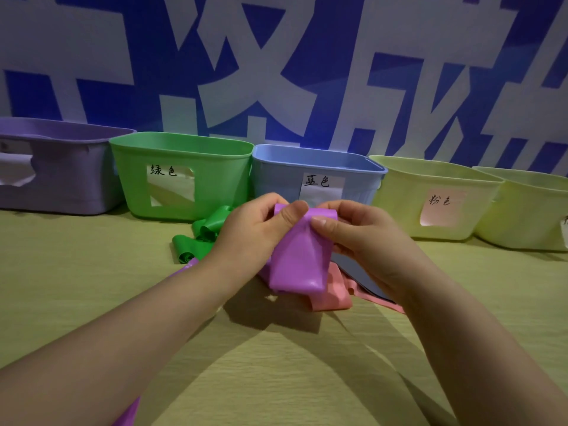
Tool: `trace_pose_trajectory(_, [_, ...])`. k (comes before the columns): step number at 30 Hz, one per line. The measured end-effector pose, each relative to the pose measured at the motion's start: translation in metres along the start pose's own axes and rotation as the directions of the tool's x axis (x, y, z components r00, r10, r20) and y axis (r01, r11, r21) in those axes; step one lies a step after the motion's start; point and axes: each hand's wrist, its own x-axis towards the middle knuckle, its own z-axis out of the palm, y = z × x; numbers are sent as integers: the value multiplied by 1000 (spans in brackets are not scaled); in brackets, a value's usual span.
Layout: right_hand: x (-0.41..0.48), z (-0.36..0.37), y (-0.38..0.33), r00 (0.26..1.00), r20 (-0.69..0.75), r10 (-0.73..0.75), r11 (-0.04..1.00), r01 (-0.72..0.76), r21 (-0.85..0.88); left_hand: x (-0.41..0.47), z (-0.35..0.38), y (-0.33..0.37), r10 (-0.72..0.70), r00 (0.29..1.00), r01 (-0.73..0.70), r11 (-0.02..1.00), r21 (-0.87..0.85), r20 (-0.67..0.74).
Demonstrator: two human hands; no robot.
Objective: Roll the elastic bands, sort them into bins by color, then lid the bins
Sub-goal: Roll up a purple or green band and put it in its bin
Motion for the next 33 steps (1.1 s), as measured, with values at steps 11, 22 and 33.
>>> trace_pose_trajectory(11, [1,1,-2,992,-123,30,990,-47,-134,0,1,-2,82,996,-81,997,-15,29])
trace_pose_trajectory(22, [3,6,-1,976,-182,119,985,-140,-105,-5,1,1,153,988,-154,980,127,14])
trace_pose_trajectory(33, [-1,5,-3,996,-81,24,1000,-24,0,-3,-1,6,65,998,-64,998,28,-14])
